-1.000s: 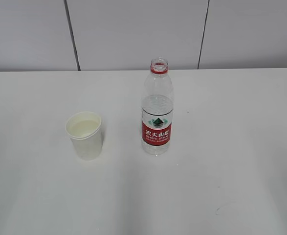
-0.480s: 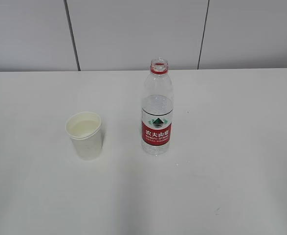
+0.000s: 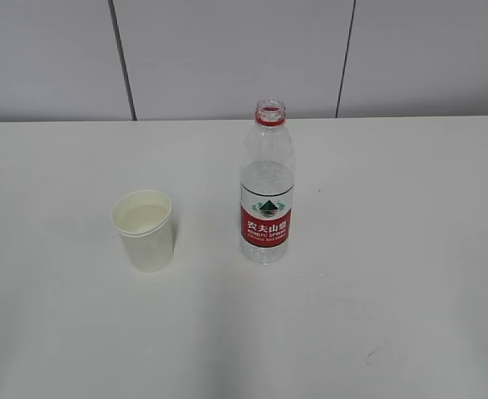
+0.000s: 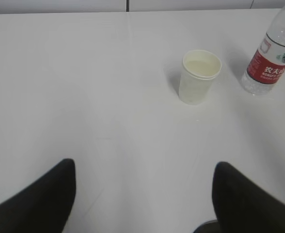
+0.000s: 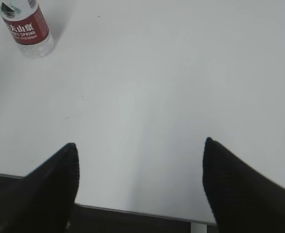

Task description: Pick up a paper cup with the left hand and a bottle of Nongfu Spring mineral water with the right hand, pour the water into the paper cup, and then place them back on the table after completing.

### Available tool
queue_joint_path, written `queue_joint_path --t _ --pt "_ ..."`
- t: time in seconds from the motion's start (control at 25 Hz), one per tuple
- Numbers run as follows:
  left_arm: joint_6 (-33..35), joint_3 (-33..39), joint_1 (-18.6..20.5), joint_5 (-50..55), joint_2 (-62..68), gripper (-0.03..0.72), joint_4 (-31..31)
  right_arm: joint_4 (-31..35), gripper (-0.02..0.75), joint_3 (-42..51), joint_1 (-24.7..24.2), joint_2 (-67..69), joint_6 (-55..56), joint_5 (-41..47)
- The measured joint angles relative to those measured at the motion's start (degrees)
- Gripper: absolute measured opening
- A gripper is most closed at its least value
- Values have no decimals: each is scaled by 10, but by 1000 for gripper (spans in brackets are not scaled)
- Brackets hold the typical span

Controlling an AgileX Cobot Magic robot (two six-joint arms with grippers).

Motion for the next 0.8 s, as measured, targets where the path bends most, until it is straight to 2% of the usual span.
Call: queue_joint_path --t 0.8 --pt "0 0 0 1 0 511 -1 0 587 0 0 -2 29 2"
